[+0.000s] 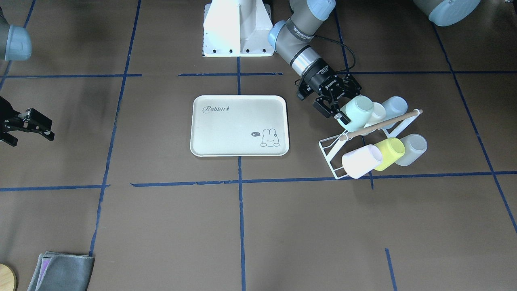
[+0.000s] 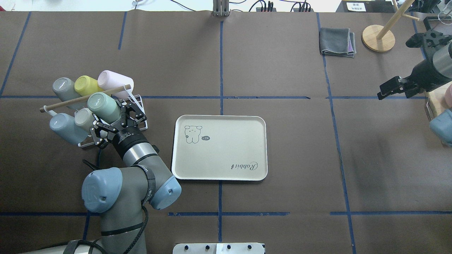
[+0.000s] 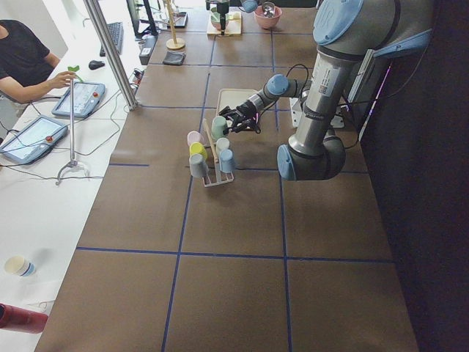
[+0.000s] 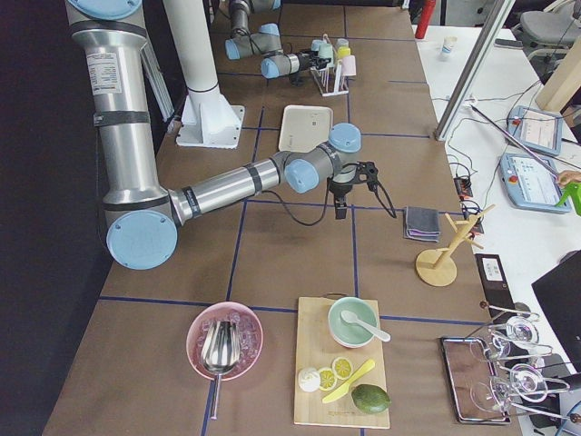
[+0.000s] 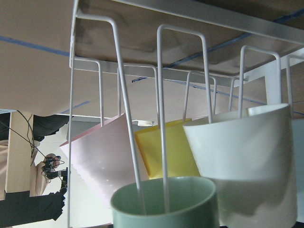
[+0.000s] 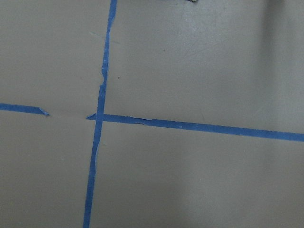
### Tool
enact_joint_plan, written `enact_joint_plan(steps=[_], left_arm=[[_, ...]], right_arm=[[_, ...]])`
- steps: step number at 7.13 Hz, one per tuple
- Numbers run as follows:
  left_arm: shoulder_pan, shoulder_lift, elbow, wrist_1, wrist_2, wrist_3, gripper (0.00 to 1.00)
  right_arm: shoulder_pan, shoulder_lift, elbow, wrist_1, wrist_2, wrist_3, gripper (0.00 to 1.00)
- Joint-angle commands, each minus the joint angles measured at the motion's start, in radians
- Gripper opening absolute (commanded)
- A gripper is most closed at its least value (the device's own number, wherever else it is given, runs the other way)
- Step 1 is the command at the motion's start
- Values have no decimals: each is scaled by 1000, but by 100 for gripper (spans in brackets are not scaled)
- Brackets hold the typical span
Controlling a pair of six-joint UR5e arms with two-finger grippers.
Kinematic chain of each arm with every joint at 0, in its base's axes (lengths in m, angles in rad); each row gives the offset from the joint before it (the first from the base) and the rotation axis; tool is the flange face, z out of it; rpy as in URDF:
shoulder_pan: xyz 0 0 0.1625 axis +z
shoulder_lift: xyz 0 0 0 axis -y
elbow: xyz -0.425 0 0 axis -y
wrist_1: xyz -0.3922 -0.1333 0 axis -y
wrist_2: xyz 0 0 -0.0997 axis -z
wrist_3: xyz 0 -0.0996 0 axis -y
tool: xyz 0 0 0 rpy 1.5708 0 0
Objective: Pick up and place green cup on tray
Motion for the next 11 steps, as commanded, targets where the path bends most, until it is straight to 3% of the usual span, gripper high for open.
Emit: enact_joint_plan(steps=[1, 3, 6, 8, 11], left_arm=[[0, 6, -55, 31, 0, 0, 57], [-7, 14, -148, 62, 0, 1, 56], [-17, 6, -417, 55, -30, -15, 49], [-23, 3, -485, -125, -153, -151, 49], [-23, 5, -485, -506, -351, -524, 48]], right_arm=[[-1, 0, 0, 0, -2, 0, 100], [-1, 0, 0, 0, -2, 1, 100], [4, 6, 0, 0, 0, 1, 100], [9, 7, 0, -1, 0, 1, 100], [12, 7, 0, -1, -2, 0, 100]])
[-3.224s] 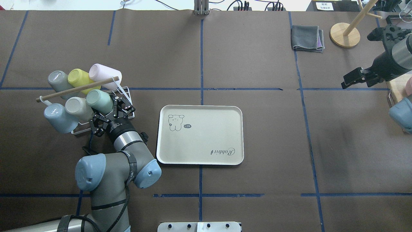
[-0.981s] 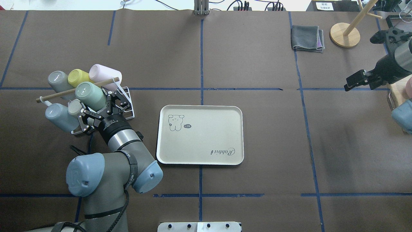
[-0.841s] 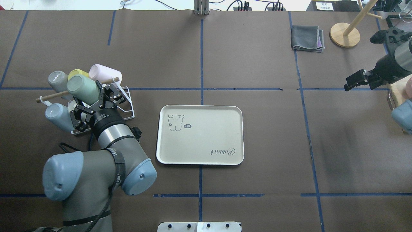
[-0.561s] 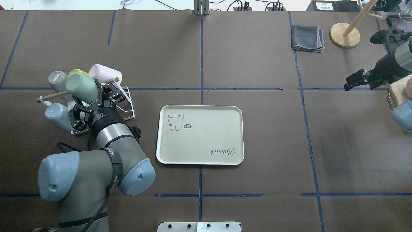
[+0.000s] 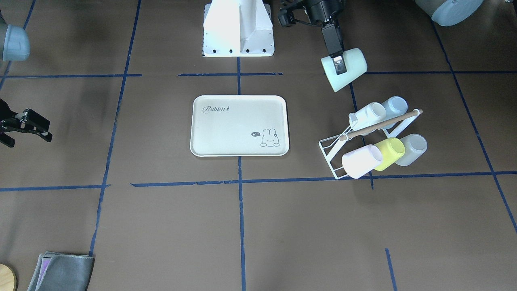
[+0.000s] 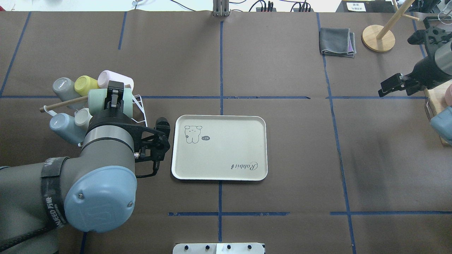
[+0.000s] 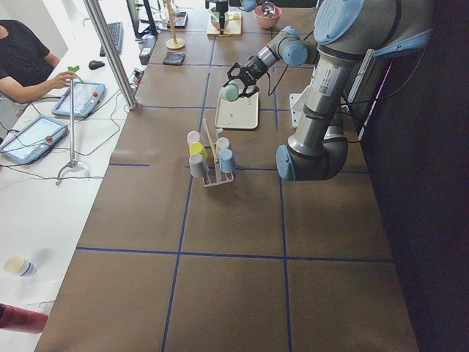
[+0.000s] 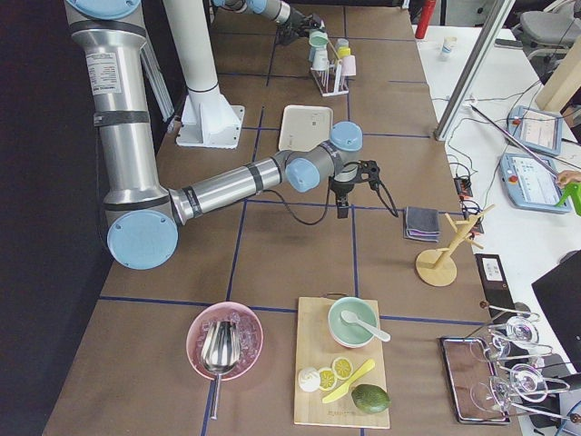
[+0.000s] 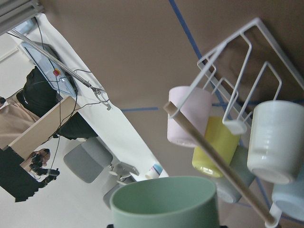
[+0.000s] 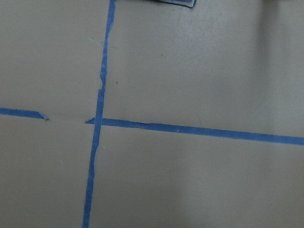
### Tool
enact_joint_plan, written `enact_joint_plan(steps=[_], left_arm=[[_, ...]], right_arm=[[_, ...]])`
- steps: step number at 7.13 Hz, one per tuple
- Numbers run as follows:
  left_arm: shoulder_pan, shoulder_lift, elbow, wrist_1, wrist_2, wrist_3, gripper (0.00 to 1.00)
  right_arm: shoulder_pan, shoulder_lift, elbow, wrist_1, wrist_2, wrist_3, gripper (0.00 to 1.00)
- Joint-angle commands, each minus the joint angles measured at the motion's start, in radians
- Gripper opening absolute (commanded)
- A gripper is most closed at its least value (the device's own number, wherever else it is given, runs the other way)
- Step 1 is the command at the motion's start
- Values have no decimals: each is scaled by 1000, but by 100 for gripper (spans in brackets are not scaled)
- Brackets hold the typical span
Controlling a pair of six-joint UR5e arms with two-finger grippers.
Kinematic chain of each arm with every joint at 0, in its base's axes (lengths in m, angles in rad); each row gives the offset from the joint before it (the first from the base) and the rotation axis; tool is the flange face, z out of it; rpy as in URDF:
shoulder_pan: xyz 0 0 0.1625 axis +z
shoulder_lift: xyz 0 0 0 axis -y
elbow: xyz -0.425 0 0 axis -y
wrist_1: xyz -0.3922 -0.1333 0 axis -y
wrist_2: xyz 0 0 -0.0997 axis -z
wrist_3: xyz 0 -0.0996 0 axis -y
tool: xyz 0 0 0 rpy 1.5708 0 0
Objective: Pick up and place green cup on tray
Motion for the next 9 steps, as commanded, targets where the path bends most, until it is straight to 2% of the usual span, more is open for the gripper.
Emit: enact_joint_plan(steps=[1, 3, 4, 6, 8, 9], left_arm=[[-3, 9, 10, -297, -89, -230, 47], [3, 13, 47, -573, -126, -402, 46], [4, 13, 85, -713, -126, -421, 45], [7, 54, 235, -1045, -128, -546, 42], [14, 79, 420, -1490, -126, -646, 36], [15, 79, 485, -1601, -123, -651, 35]], right_arm=[[2, 0, 0, 1, -1, 0, 100], [2, 2, 0, 0, -1, 3, 100], [2, 0, -2, 0, -3, 3, 100], [5, 5, -20, 1, -4, 0, 100], [10, 6, -20, 1, -1, 3, 100], [11, 6, -18, 1, -1, 3, 100]])
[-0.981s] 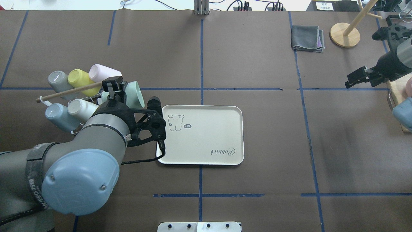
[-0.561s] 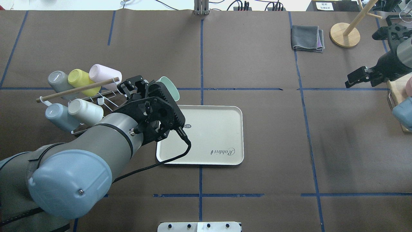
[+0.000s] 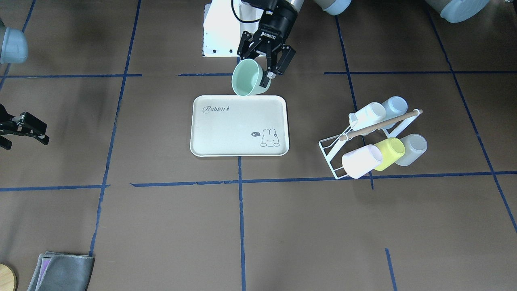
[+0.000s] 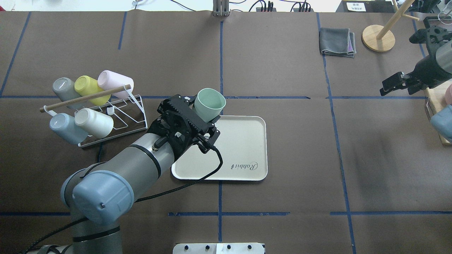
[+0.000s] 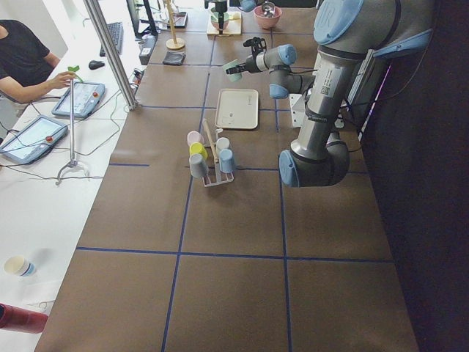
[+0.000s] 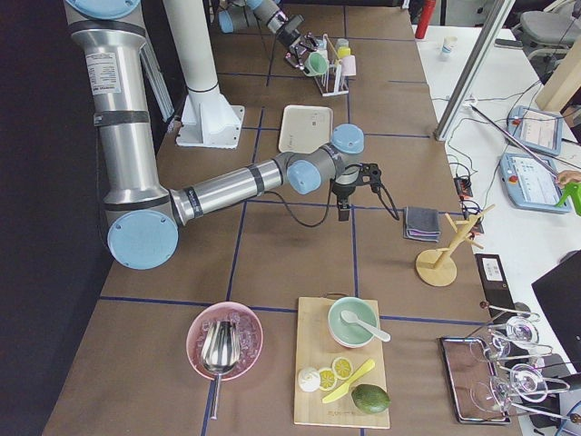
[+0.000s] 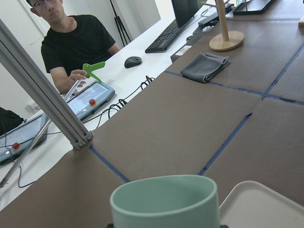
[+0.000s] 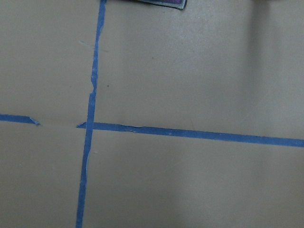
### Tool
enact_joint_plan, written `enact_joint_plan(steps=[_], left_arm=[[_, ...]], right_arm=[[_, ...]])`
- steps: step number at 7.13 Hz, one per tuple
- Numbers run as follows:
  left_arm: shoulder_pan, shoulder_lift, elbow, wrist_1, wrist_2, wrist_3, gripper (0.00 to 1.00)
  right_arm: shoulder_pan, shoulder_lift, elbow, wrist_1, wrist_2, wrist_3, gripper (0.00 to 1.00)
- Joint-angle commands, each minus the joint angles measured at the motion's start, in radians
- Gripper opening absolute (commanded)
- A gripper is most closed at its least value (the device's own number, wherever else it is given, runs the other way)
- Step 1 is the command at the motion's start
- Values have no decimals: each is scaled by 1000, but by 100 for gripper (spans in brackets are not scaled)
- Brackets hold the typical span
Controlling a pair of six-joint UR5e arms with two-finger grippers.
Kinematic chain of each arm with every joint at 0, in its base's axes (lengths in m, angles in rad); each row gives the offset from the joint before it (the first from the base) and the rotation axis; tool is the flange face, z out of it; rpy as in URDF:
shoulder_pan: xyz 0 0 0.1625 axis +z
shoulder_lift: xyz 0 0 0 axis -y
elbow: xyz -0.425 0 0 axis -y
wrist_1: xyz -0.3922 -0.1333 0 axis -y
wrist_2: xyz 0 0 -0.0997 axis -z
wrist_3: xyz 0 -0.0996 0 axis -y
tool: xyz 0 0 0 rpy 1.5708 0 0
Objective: Pick up and place green cup on tray
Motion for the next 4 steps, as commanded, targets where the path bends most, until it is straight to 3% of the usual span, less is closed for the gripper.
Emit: enact_joint_plan(steps=[1, 4], left_arm=[[7, 5, 138, -219, 4, -42, 35], [19, -8, 376, -492, 18, -53, 35]], right_arm=[[4, 1, 1, 0, 1, 1, 100], [4, -1, -1, -1, 1, 1, 100]])
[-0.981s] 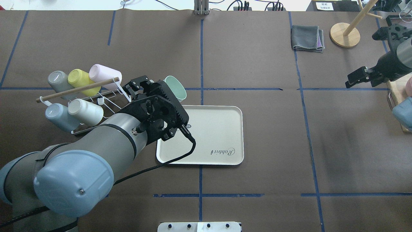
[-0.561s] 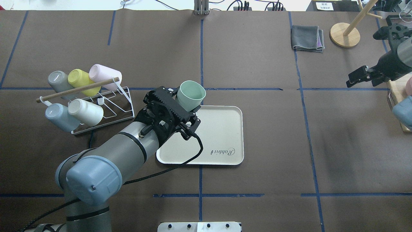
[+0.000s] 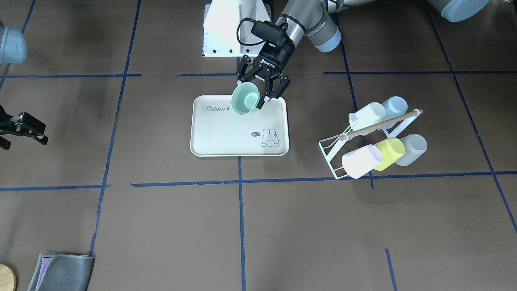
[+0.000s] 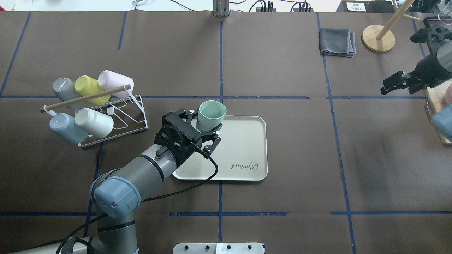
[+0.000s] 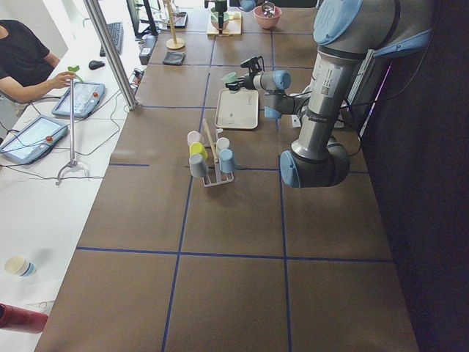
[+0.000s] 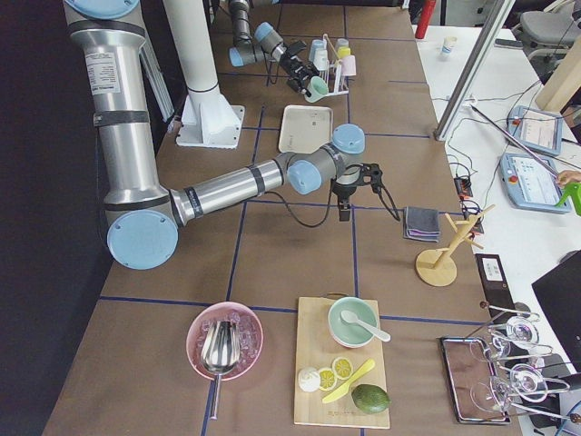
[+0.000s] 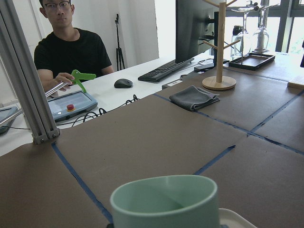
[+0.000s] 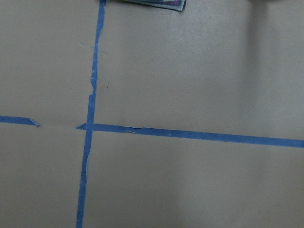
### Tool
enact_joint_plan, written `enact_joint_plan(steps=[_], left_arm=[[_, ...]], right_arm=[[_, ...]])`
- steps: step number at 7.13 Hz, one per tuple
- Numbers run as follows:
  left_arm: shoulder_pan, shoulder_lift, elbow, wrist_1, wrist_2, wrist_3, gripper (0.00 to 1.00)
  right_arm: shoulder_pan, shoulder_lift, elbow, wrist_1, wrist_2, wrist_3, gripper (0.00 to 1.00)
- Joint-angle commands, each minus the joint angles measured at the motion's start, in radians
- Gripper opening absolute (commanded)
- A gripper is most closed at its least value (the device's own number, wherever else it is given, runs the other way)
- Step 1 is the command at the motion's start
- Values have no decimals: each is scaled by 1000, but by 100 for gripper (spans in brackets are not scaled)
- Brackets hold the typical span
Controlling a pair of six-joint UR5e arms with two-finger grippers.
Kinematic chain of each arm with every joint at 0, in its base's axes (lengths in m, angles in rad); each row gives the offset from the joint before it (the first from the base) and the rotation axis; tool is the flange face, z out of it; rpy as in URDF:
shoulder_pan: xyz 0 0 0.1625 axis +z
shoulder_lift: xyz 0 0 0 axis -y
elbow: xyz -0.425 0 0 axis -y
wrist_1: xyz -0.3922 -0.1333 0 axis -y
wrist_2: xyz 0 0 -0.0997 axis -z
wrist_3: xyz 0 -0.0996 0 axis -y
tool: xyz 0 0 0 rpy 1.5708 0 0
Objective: Pick up and place green cup on tray
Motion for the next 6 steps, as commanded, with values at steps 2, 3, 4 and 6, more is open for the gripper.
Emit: enact_joint_plan(steps=[2, 3, 4, 6], left_arm=[[49, -33, 193, -206, 130, -2, 35], [56, -49, 212, -207, 137, -2, 35], [67, -58, 236, -210, 159, -3, 36], [81, -110, 303, -212, 201, -8, 36]], right_arm=[[2, 0, -1, -1, 1, 0, 100], [3, 0, -1, -1, 1, 0, 100], [3, 0, -1, -1, 1, 0, 100], [3, 0, -1, -1, 1, 0, 100]])
